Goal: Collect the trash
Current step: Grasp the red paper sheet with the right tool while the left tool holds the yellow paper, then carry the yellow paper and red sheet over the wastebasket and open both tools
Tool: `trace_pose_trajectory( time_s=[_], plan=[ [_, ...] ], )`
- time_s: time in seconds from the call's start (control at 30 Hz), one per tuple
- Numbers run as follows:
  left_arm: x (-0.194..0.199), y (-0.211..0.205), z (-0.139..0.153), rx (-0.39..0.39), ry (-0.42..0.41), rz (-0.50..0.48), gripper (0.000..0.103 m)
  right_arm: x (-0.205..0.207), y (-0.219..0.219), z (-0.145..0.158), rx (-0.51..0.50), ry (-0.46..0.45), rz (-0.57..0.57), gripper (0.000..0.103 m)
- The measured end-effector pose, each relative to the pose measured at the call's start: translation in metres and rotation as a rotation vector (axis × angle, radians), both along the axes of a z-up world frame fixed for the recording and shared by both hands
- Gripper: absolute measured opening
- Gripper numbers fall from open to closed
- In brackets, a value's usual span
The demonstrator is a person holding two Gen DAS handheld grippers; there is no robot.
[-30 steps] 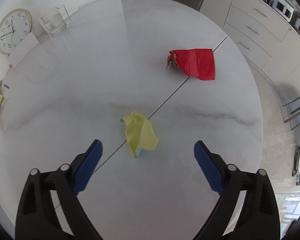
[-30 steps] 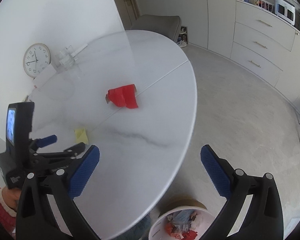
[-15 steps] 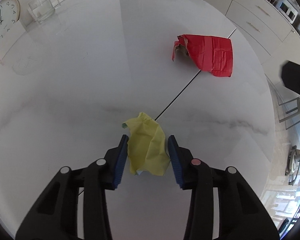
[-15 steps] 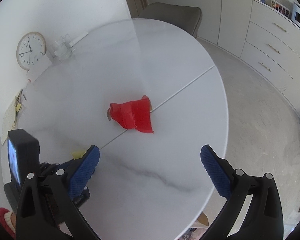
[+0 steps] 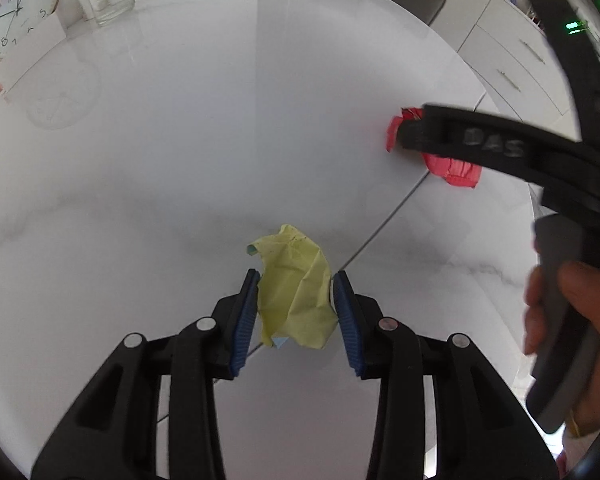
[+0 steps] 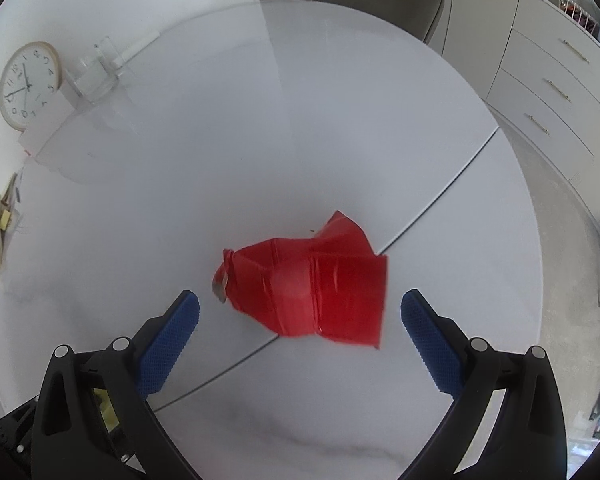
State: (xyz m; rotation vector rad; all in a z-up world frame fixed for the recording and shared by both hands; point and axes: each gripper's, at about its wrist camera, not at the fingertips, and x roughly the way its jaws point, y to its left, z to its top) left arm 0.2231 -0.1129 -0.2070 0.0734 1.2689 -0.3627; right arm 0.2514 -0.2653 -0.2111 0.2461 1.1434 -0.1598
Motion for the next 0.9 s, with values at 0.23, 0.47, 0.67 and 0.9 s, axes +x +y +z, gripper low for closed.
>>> trace_pose_trajectory(
  time_s=[0.23, 0.47, 0.67, 0.9],
  plan=[
    [-0.003, 0.009, 0.001, -0.015, 0.004, 0.014, 0.037, 0.010, 0.006, -0.008, -0.040, 0.017, 0.057, 0.084],
    [-0.008, 0.015, 0.002, -0.012, -0.005, 0.003, 0.037, 0.004, 0.001, 0.001, -0.041, -0.010, 0.073, 0.076],
    [-0.023, 0.012, 0.018, 0.000, -0.040, -0.051, 0.037, -0.026, -0.007, 0.023, -0.006, -0.054, 0.065, 0.076],
    [-0.068, -0.012, 0.045, -0.003, -0.075, -0.181, 0.037, -0.108, -0.032, 0.060, 0.010, -0.106, 0.022, 0.076]
  ],
)
